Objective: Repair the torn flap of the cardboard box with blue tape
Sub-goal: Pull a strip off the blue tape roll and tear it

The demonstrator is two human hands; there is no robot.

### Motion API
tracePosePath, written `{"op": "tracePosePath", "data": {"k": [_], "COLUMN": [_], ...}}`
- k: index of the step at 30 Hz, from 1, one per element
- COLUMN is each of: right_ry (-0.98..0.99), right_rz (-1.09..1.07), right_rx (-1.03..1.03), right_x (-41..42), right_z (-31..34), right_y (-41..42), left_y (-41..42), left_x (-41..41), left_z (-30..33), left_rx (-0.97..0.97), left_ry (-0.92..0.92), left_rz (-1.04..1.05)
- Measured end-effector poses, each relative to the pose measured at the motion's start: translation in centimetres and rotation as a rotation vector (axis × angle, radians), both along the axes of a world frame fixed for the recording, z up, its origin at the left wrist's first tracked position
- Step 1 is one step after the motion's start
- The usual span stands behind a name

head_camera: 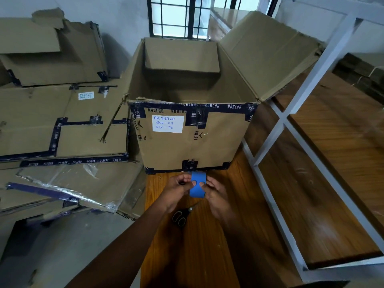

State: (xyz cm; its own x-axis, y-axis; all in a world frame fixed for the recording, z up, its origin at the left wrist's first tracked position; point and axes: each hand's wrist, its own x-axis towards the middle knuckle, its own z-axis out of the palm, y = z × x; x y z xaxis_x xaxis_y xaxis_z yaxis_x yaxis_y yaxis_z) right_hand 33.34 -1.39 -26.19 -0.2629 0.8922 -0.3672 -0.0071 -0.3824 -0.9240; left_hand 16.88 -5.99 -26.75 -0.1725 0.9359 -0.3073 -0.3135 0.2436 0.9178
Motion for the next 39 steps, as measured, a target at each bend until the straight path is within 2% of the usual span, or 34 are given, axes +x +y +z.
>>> {"op": "tracePosePath", "data": {"k": [9, 11, 14, 16, 21, 26, 28, 31, 32, 34, 36, 39], "right_ry": [-0.092, -0.115, -0.156, -0.17, -0.174, -0.21, -0.217, -0.238, -0.241, -0.238, -0.216, -0.158], "right_rz": [0.144, 0.163, 0.209, 0.246, 0.268, 0.266, 0.248, 0.213, 0.22, 0.235, 0.224, 0.117], "right_rx": [0.115, 0.137, 0.179, 0.199, 0.217, 0.226, 0.235, 0.258, 0.276, 0.295, 0.29, 0.237], "right_x": [0.4, 0.5, 0.5, 0.5, 0.4, 0.1, 0.1, 0.5, 0.6, 0.8, 0.9, 1.1], "right_z": [0.3, 0.3, 0.5, 0.8, 1.6, 1.2, 1.1, 1.1, 1.1, 1.3, 1.7, 2.6], "right_y": [-0.8, -1.1, -1.2, -1.4, -1.8, -2.1, -2.2, -1.9, -1.8, -1.4, -0.9, -0.1], "left_y": [-0.4, -0.6, -0.7, -0.6, -0.5, -0.4, -0.5, -0.9, -1.0, -1.1, -1.0, -1.4], "left_x": [0.0, 0.3, 0.8, 0.9, 0.5, -0.1, 0.0, 0.0, -0.1, -0.3, -0.4, -0.6], "left_z": [-0.6, -0.2, 0.4, 0.6, 0.7, 0.5, 0.7, 0.7, 0.8, 1.4, 2.2, 3.4], "left_rx": [-0.037, -0.039, -0.06, -0.067, -0.088, -0.147, -0.161, -0.065, 0.014, 0.167, 0.216, 0.204], "left_ry": [-0.033, 0.035, 0.238, 0.282, 0.25, 0.18, 0.259, 0.581, 0.61, 0.549, 0.479, 0.471], "left_rz": [0.037, 0.019, -0.007, 0.026, 0.134, 0.145, 0.143, 0.167, 0.129, -0.047, -0.203, -0.281]}}
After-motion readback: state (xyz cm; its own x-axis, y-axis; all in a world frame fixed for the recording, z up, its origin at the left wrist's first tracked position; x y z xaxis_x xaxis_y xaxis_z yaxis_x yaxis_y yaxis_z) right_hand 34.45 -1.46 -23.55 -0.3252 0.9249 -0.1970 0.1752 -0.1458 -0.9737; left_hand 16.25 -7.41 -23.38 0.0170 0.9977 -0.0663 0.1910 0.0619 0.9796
